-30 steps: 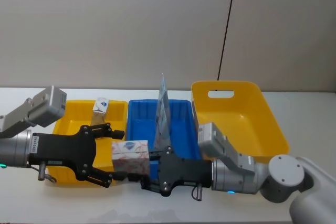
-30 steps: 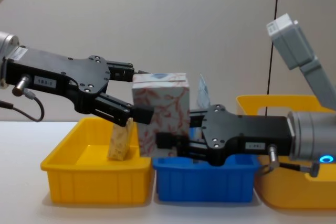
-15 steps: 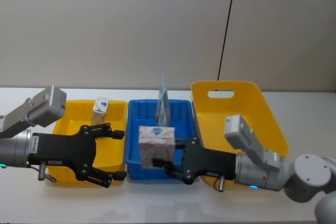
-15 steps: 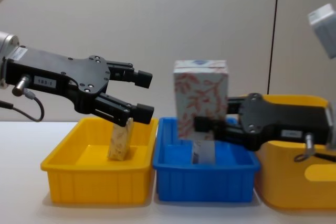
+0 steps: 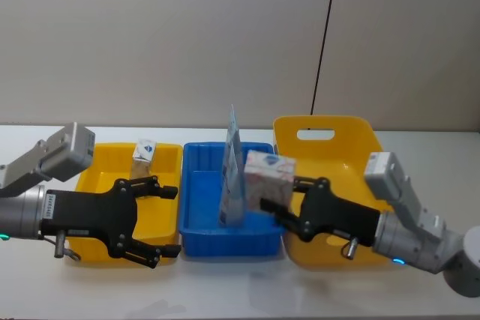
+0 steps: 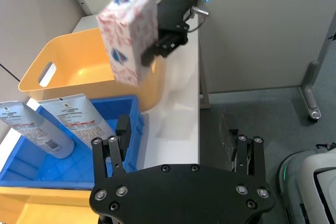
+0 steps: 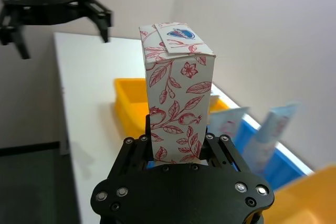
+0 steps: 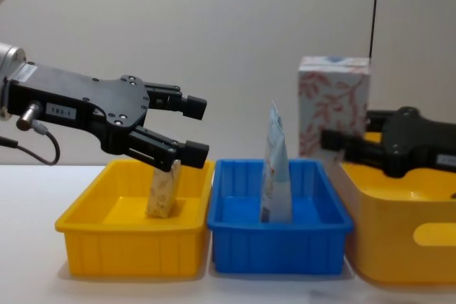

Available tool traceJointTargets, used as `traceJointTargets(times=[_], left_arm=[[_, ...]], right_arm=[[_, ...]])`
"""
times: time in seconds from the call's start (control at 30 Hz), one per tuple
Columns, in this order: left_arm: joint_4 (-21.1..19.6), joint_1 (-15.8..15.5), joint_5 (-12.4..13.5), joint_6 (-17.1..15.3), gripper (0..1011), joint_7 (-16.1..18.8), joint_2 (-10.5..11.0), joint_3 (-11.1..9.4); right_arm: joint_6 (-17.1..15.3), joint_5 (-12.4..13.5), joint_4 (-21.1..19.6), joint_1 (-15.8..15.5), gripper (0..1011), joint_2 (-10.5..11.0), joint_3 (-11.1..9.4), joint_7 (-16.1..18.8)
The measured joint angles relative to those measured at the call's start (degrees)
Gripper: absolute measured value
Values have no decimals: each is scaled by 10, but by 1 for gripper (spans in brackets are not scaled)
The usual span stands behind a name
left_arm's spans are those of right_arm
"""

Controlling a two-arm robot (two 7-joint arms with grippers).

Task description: Bimanual collaborative sorting of washing and personal care products

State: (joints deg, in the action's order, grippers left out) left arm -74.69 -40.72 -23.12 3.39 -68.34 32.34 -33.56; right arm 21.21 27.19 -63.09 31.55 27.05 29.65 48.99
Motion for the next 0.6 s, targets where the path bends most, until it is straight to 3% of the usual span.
traceJointTargets(times=[0.6], left_arm=[[0, 0, 0, 0, 1001, 0, 0, 0]], right_arm=[[-44, -9, -71, -55, 379, 29, -62, -133]])
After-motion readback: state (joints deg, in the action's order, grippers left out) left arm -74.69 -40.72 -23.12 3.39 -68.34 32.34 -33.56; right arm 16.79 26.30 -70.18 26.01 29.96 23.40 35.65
